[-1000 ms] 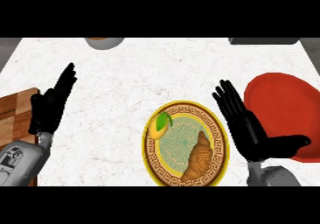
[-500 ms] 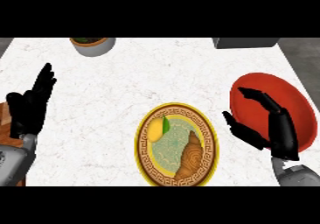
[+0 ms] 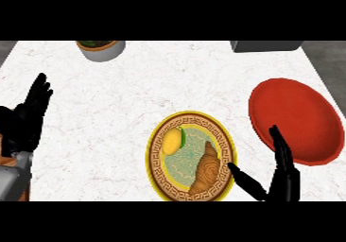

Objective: Pick the lemon from the plate and place it in the bowl

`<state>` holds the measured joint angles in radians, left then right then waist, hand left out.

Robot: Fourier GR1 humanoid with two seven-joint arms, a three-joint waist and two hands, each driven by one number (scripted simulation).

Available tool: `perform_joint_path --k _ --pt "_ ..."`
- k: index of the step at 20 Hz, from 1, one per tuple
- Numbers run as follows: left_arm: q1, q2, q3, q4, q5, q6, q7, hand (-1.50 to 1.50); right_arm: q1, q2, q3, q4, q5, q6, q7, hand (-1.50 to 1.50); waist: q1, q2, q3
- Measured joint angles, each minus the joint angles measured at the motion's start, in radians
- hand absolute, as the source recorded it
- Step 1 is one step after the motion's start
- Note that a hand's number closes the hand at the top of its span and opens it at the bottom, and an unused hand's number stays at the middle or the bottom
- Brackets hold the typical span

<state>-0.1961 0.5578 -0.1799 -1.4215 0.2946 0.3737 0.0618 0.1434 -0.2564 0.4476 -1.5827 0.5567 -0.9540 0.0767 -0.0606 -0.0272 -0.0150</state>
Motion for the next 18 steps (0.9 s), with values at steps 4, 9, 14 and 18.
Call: perform_joint_path --k 4,9,14,18 --pt "0.013 0.002 0.005 -0.021 0.008 -0.007 -0.002 0.0 0.102 0.114 0.045 -0.015 0.201 -0.062 0.066 -1.5 0.006 0.007 0.001" --pt "0.019 0.011 0.016 -0.04 0.014 -0.016 -0.006 0.0 0.179 0.212 0.06 -0.079 0.45 -0.039 0.18 -1.5 0.017 0.017 0.001" --pt "0.031 0.006 0.01 -0.062 0.014 -0.023 -0.013 0.0 0.21 0.243 0.074 -0.153 0.64 0.112 0.351 -1.5 0.034 0.024 0.001" --pt "0.03 0.007 0.01 -0.073 0.014 -0.029 -0.013 0.0 0.202 0.251 0.091 -0.211 0.757 0.318 0.514 -1.5 0.049 0.029 0.002"
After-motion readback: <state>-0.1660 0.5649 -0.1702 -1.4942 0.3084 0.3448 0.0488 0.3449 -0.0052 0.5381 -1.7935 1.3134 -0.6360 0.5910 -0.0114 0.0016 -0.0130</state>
